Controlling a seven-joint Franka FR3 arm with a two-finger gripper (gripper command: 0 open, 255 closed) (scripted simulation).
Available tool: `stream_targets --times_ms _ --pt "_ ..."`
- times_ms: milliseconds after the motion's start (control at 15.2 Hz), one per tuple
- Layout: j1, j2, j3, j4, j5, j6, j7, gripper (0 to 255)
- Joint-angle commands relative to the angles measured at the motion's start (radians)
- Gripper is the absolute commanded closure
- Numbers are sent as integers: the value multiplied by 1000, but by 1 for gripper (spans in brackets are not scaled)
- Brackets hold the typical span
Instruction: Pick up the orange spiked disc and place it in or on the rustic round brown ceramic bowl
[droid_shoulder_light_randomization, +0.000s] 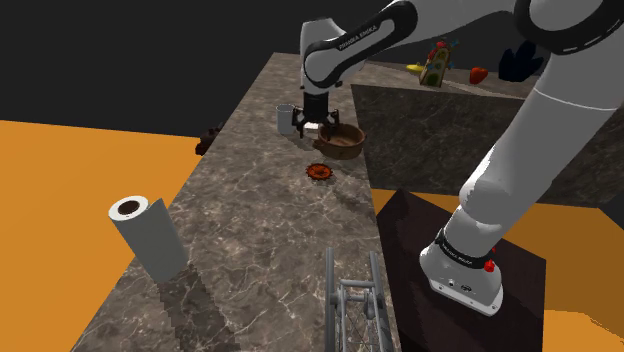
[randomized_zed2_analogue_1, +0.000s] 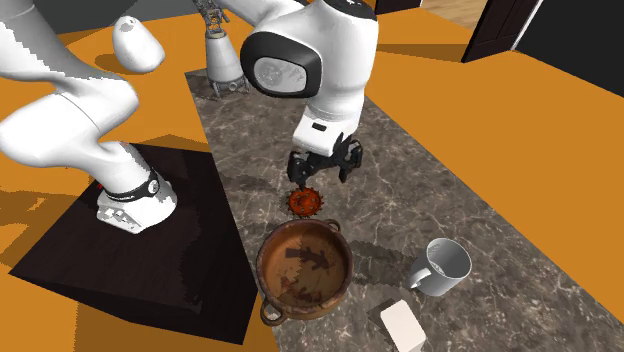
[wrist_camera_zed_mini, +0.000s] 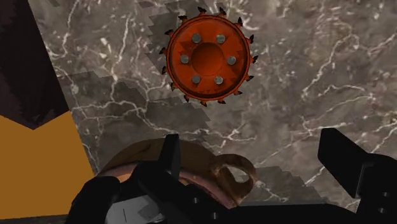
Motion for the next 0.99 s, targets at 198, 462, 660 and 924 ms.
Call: stream_targets --times_ms 198,462,660,924 --pt "-8 97 -17 30 -47 55 109 0" --pt "-8 124 -20 5 -59 106 117 0" --pt "-7 136 -22 -4 -65 126 121 0" --pt "-7 136 -22 -3 -65 126 121 0"
